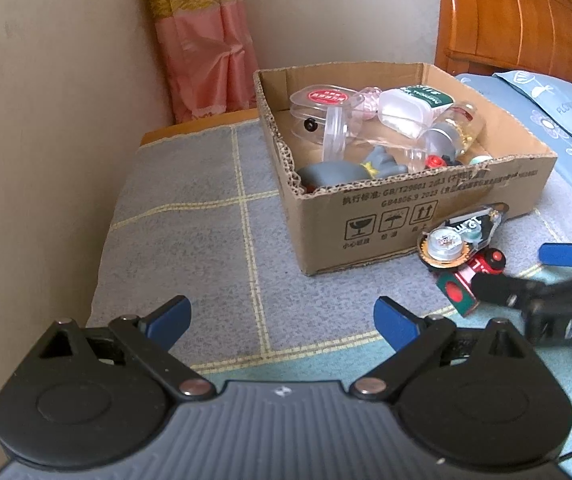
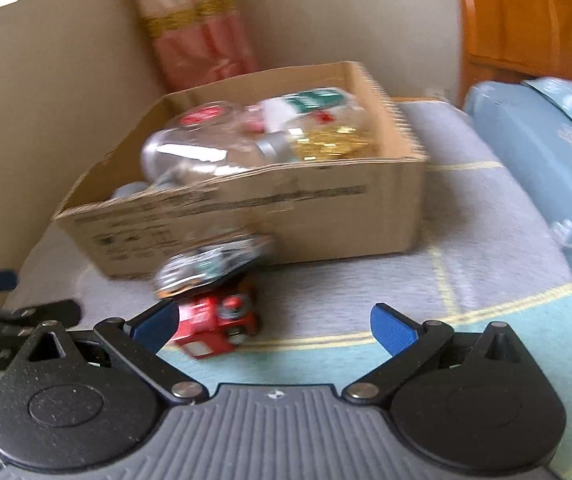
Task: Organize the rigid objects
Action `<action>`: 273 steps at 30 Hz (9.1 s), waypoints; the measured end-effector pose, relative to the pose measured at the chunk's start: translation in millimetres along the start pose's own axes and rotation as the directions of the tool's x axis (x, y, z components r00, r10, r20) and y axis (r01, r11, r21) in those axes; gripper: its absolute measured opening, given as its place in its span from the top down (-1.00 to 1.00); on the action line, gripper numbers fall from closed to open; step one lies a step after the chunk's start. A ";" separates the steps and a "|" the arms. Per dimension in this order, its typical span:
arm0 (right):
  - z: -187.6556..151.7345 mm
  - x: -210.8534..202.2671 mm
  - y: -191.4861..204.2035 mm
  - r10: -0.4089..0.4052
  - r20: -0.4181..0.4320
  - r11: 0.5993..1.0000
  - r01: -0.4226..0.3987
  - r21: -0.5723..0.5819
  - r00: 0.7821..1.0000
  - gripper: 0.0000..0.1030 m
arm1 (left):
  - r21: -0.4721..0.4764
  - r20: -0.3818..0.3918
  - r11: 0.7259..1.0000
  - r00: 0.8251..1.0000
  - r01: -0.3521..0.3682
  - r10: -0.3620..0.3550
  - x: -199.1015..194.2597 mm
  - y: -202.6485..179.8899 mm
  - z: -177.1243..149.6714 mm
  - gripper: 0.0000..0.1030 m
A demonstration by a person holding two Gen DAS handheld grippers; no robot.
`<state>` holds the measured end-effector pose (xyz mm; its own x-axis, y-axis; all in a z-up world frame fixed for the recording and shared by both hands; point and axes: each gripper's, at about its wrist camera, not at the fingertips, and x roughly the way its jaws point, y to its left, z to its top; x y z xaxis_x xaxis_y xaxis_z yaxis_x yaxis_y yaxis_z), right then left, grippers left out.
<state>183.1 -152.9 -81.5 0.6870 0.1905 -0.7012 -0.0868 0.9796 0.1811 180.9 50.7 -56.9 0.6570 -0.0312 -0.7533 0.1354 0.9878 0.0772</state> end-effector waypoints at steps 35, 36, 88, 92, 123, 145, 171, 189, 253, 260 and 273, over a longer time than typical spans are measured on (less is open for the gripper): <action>-40.8 -20.1 -15.7 -0.109 0.026 0.976 0.112 -0.187 0.994 -0.16 | 0.032 -0.059 0.984 0.983 0.174 -0.172 40.6 -54.9 7.9 -0.89; -40.5 -19.2 -17.0 -0.110 0.028 0.976 0.114 -0.183 0.993 -0.20 | 0.030 -0.074 0.984 0.983 0.173 -0.171 45.4 -55.9 7.6 -0.89; -42.3 -4.5 -16.1 0.056 0.008 0.941 -0.050 -0.334 0.998 -1.00 | -0.038 -0.032 0.996 0.996 0.085 -0.086 34.8 -46.4 -5.6 -0.71; -39.0 -0.3 -6.2 0.097 -0.013 0.924 -0.095 -0.369 0.995 -1.00 | -0.050 -0.032 0.996 0.997 0.071 -0.073 32.3 -44.7 -7.5 -0.71; -6.9 -24.2 -20.5 0.076 -0.022 0.907 -0.078 -0.413 0.997 -0.06 | 0.040 -0.027 0.989 0.989 0.144 -0.143 -1.4 -44.3 11.7 -0.73; 94.2 -51.5 -9.2 0.147 0.129 0.874 -0.068 -0.480 0.981 -0.06 | 0.152 0.098 0.973 0.977 0.175 -0.191 -21.2 -33.9 127.0 -0.73; 151.3 18.9 -6.4 0.093 0.099 0.924 -0.049 -0.379 0.991 -0.75 | 0.045 0.054 0.983 0.982 0.180 -0.182 39.7 4.9 162.8 -0.86; 116.4 -57.5 7.2 0.004 0.116 0.954 0.031 -0.299 0.993 -1.00 | 0.057 0.191 0.998 0.981 0.032 -0.042 -48.7 -9.5 93.7 -0.99; 41.2 -136.7 14.4 -0.229 0.096 0.970 0.235 -0.054 0.969 -1.00 | -0.143 0.132 0.984 0.984 -0.102 0.121 -130.1 -59.4 27.9 -0.98; 42.1 -137.8 14.2 -0.231 0.101 0.970 0.237 -0.055 0.968 -1.00 | -0.142 0.132 0.985 0.984 -0.102 0.121 -130.7 -59.1 27.8 -0.99; 41.6 -138.2 15.1 -0.231 0.103 0.970 0.238 -0.057 0.968 -1.00 | -0.143 0.133 0.984 0.984 -0.102 0.121 -130.2 -58.8 27.5 -0.99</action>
<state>116.8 -167.2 46.8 0.7588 -0.0486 -0.6495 0.0378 0.9988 -0.0305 107.8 -7.5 54.6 0.7610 0.0689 -0.6451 -0.0398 0.9974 0.0596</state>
